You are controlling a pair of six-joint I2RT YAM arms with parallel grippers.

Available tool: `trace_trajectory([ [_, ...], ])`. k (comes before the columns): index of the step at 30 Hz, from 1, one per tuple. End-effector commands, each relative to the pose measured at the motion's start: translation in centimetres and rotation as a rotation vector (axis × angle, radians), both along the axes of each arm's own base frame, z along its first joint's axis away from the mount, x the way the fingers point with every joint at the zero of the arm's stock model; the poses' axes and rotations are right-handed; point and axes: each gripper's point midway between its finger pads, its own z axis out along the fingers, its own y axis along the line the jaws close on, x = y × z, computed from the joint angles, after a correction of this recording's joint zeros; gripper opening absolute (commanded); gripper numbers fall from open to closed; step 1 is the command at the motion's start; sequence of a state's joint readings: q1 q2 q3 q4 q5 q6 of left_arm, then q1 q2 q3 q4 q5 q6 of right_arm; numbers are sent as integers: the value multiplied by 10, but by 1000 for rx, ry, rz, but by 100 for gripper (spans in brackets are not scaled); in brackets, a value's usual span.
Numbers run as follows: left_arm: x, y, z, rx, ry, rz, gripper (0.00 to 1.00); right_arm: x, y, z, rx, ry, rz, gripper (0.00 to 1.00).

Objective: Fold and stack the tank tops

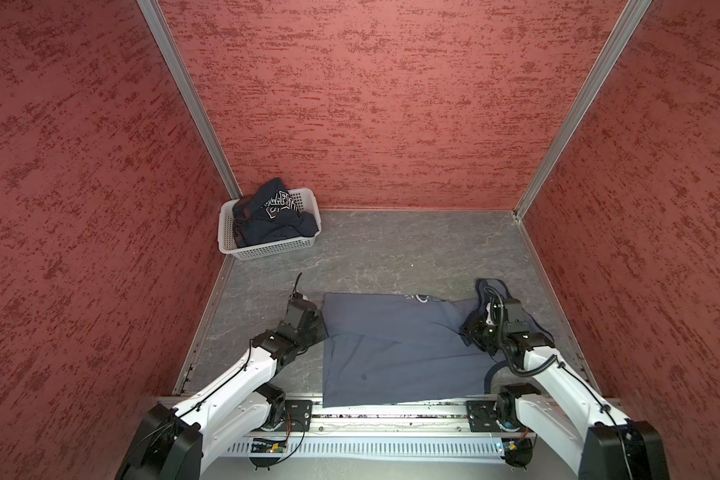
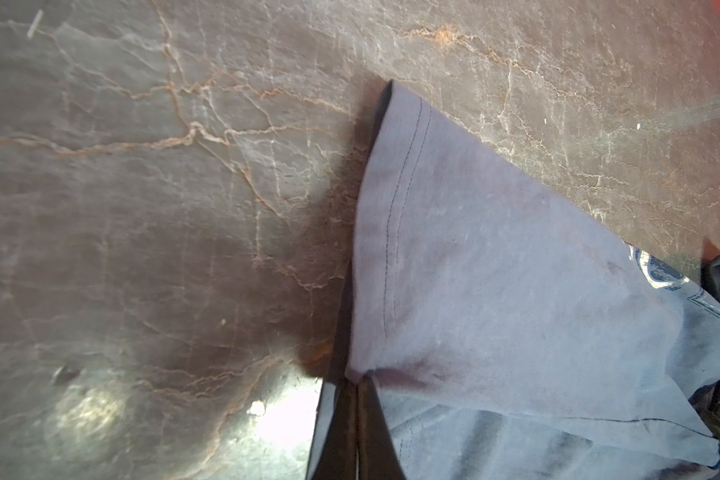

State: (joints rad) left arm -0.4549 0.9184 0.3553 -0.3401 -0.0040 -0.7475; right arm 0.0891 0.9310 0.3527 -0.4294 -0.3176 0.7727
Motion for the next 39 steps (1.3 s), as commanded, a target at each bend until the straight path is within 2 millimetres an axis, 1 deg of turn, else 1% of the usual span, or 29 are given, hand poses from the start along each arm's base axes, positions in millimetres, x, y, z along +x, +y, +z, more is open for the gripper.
trace_trajectory([
  [1,4,-1,3,2,-20,-3,0,7,-1,7,-18,-33,8,31],
  [4,5,-1,2,6,-16,-2,0,4,6,7,11,-28,35,32],
  [7,6,-1,2,9,-11,-2,0,0,8,7,20,-10,49,32],
  [10,8,-2,4,7,-14,-1,0,-9,9,6,22,11,63,31],
  [14,10,-2,7,10,-22,0,0,-19,16,2,51,25,98,30],
  [18,12,-3,7,13,-18,-2,0,-19,22,7,70,8,123,26],
  [24,12,-3,9,10,-20,0,0,-19,24,-3,60,27,139,22],
  [27,11,-2,11,12,-24,2,0,-20,23,-5,43,40,144,22],
  [31,10,0,12,16,-26,6,0,-23,23,-8,28,57,153,27],
  [35,10,0,13,15,-29,7,0,-28,22,-9,6,74,156,27],
  [39,10,0,13,16,-32,7,0,-28,22,-9,-6,69,154,21],
])
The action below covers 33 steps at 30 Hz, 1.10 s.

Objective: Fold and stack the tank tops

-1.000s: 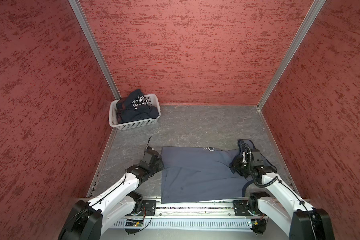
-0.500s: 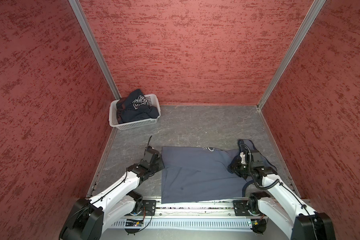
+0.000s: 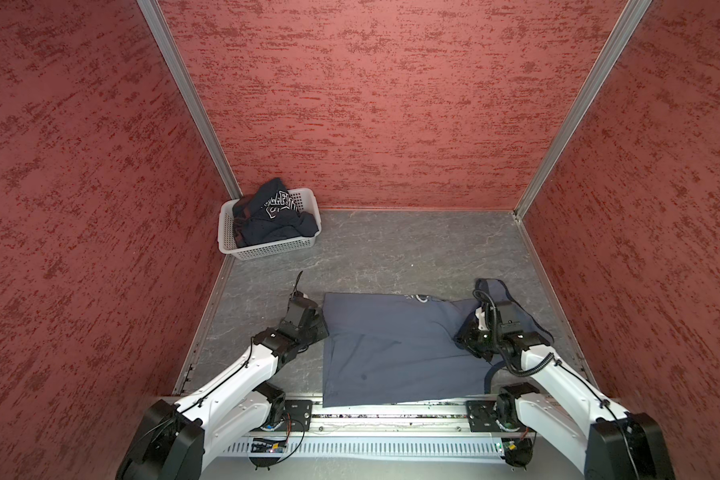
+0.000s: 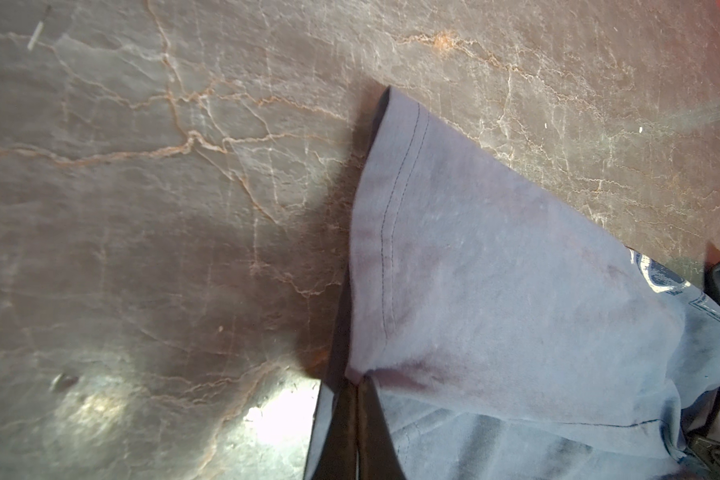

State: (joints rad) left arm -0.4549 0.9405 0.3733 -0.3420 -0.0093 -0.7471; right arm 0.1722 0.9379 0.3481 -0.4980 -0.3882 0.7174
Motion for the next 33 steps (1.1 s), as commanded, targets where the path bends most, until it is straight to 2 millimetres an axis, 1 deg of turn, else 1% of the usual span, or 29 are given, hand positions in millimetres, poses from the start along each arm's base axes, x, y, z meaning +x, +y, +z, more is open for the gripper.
trace_trajectory([
  [1,8,0,12,8,-36,5,0,-2,-4,-1,-35,2,-6,17],
  [3,8,0,14,8,-38,4,0,0,-4,0,-38,-3,-9,9],
  [6,11,-1,20,6,-49,1,0,7,-4,11,-35,-48,-15,3],
  [8,14,-3,28,4,-61,-6,0,14,-5,28,-38,-98,-17,0],
  [11,21,-3,55,5,-107,-12,0,31,-9,73,-56,-226,-40,0],
  [14,28,1,95,4,-187,-13,0,48,-27,135,-146,-378,-94,0],
  [16,33,7,126,10,-245,-12,0,58,-41,185,-216,-496,-133,0],
  [17,35,9,142,10,-275,-11,0,61,-46,207,-241,-546,-147,0],
  [18,37,12,159,14,-308,-14,0,64,-51,232,-266,-606,-162,0],
  [21,41,17,208,32,-395,-30,0,66,-64,301,-331,-763,-202,0],
  [24,41,20,264,41,-499,-52,0,63,-72,365,-371,-909,-227,0],
  [25,39,20,284,41,-534,-65,0,60,-72,390,-370,-969,-227,0],
  [26,38,19,302,41,-565,-77,0,58,-72,405,-367,-1005,-226,0],
  [28,30,19,347,36,-641,-105,0,51,-71,442,-354,-1084,-229,0],
  [30,17,17,387,12,-719,-137,0,41,-71,471,-340,-1148,-236,0],
  [31,10,16,404,-9,-760,-149,0,36,-71,482,-329,-1178,-237,0],
  [32,5,16,412,-26,-785,-152,0,31,-71,490,-320,-1203,-240,0],
  [33,4,15,412,-33,-787,-151,0,27,-70,494,-310,-1224,-239,0],
])
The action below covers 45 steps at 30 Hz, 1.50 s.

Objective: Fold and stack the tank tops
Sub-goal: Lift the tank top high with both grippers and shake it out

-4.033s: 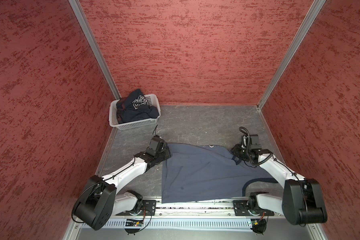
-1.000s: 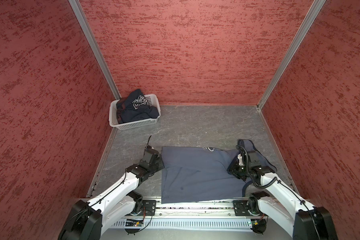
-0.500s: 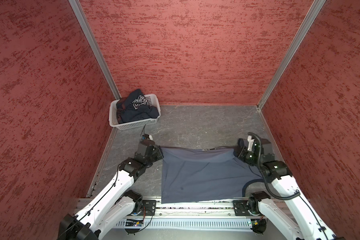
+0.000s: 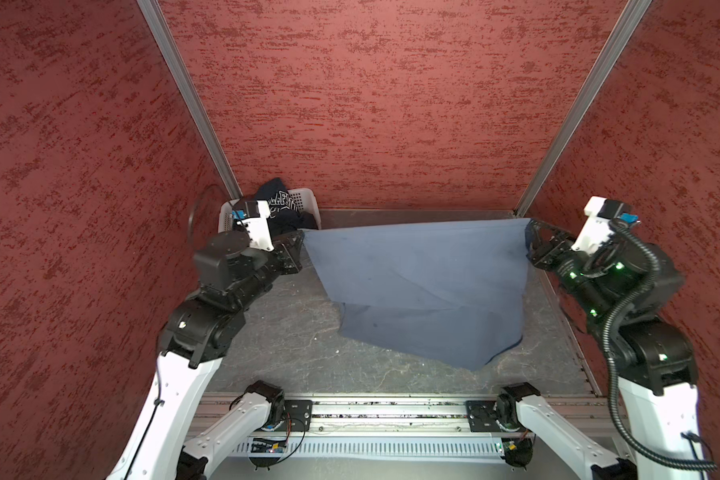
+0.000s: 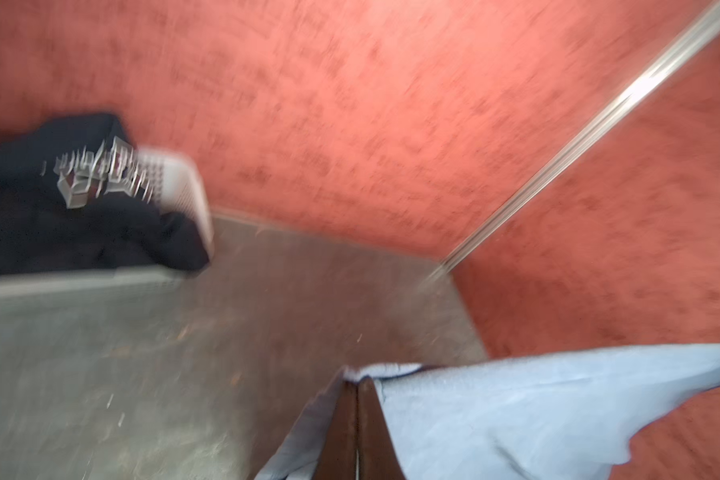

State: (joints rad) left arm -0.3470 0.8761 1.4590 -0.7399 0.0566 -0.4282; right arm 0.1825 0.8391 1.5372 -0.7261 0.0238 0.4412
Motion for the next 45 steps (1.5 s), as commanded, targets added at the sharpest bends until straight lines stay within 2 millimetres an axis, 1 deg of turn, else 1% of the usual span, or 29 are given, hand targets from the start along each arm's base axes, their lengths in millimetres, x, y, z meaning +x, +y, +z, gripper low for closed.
trace_trajectory([
  [1,-8,2,-9,47,25,-16,0,-14,-9,19,-19,-79,-36,0],
  [2,0,-1,-23,60,59,-20,0,-10,-8,13,-19,-69,-34,0],
  [3,10,-5,-43,82,111,-27,0,-1,-6,-3,-21,-34,-33,0],
  [5,37,-10,-92,147,269,-10,0,20,-1,-39,-27,45,-24,0],
  [6,50,-9,-115,185,362,14,0,36,5,-65,-32,99,-10,0],
  [7,58,-9,-128,211,421,21,0,45,8,-82,-33,135,-1,0],
  [8,65,-14,-134,224,452,9,0,57,11,-105,-39,187,4,0],
  [10,70,-21,-116,196,418,-17,0,68,12,-122,-56,237,-1,0],
  [11,67,-26,-96,165,360,-42,0,68,11,-118,-62,239,-8,0],
  [13,54,-32,-50,100,230,-90,0,56,10,-89,-59,172,-1,0],
  [14,42,-35,-26,62,154,-125,0,44,8,-66,-51,109,2,0],
  [16,19,-37,10,0,21,-173,0,23,4,-33,-42,23,-1,0],
  [17,10,-38,18,-27,-30,-189,0,10,2,-17,-41,-21,-2,0],
  [18,2,-37,19,-45,-61,-197,0,2,0,-11,-36,-45,-4,0],
  [19,3,-38,12,-50,-54,-198,0,-1,0,-10,-31,-53,-1,0],
  [20,8,-39,-6,-40,-10,-193,0,0,2,-18,-22,-43,10,0],
  [22,27,-42,-55,-2,116,-170,0,14,12,-55,4,28,56,0],
  [23,37,-43,-87,14,199,-151,0,26,20,-89,19,96,86,0],
  [24,45,-44,-113,23,263,-136,0,35,28,-120,40,163,114,0],
  [26,56,-46,-175,38,424,-110,0,51,43,-196,89,317,170,0],
  [28,61,-46,-209,44,525,-98,0,58,49,-245,110,418,184,0],
  [29,63,-46,-213,47,543,-94,0,61,48,-252,99,438,173,0],
  [30,65,-45,-210,48,538,-88,0,63,44,-251,78,441,152,0],
  [31,66,-44,-196,43,504,-88,0,64,39,-241,53,425,128,0],
  [33,64,-42,-160,35,411,-98,0,62,30,-204,10,353,91,0],
  [35,56,-39,-118,28,308,-104,0,53,20,-155,-29,249,59,0],
  [38,38,-33,-66,11,171,-116,0,31,8,-91,-69,117,14,0],
  [40,24,-29,-37,0,101,-126,0,14,1,-57,-84,44,-5,0],
  [45,-15,-22,22,-22,-18,-164,0,-32,-7,13,-104,-125,-10,0],
])
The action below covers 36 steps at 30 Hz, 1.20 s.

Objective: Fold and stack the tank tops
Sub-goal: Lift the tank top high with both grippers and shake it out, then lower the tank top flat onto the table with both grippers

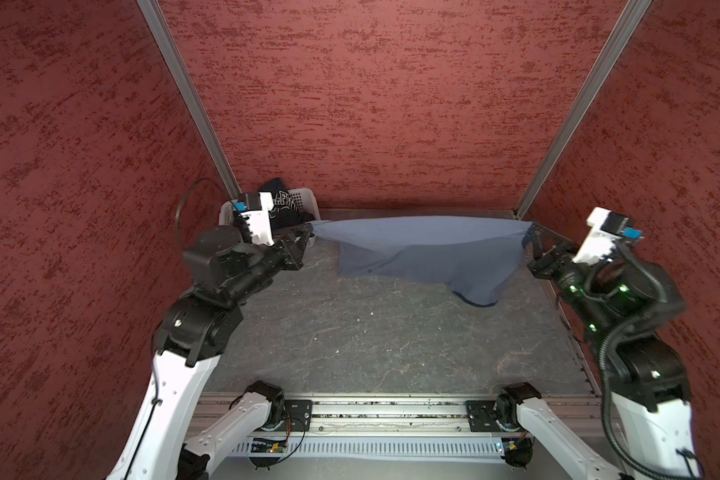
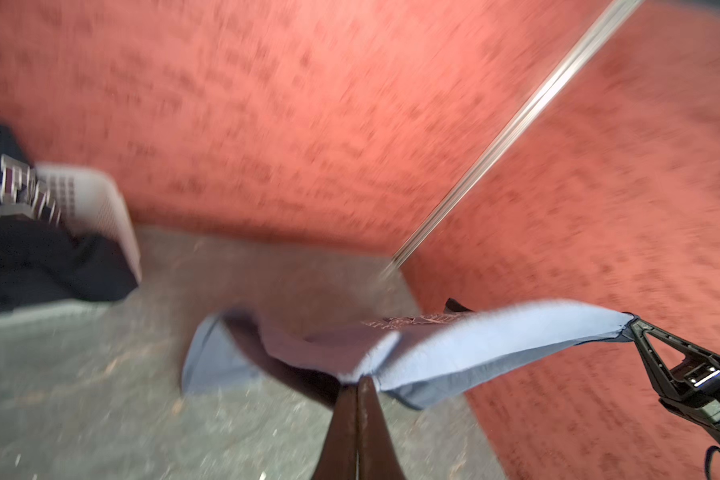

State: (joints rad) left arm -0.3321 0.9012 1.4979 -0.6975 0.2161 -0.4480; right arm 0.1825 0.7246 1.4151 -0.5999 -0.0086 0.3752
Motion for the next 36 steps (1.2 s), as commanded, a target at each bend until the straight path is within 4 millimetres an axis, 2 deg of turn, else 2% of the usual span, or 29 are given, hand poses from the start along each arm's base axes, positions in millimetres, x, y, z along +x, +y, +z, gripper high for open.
trace_trajectory([
  [1,-16,1,11,34,-2,-32,0,-20,-9,19,-59,-30,-39,0],
  [5,-42,7,41,31,-60,-48,0,-51,-8,55,-73,-122,-5,0],
  [10,-62,9,58,19,-109,-77,0,-76,-8,77,-74,-169,16,0],
  [13,-52,11,50,35,-89,-47,0,-69,-16,74,-85,-144,-34,0],
  [17,-13,14,18,96,10,41,0,-29,-21,47,-108,-44,-104,0],
  [20,26,15,-19,146,116,113,0,10,-12,6,-109,45,-84,0],
  [22,53,10,-48,175,187,127,0,39,-1,-32,-84,133,-48,0],
  [27,131,4,-154,245,416,197,0,119,35,-164,-42,382,70,0],
  [29,158,2,-197,258,505,214,0,146,42,-213,-46,471,79,0],
  [30,171,-1,-215,271,537,218,0,160,43,-235,-55,514,73,0],
  [33,207,-2,-259,314,621,254,4,196,48,-281,-86,600,62,2],
  [34,216,1,-271,332,651,274,10,206,47,-289,-93,618,50,12],
  [35,223,7,-281,349,688,309,21,217,45,-300,-104,649,34,27],
  [36,229,15,-287,365,720,344,26,227,43,-311,-117,690,15,36],
])
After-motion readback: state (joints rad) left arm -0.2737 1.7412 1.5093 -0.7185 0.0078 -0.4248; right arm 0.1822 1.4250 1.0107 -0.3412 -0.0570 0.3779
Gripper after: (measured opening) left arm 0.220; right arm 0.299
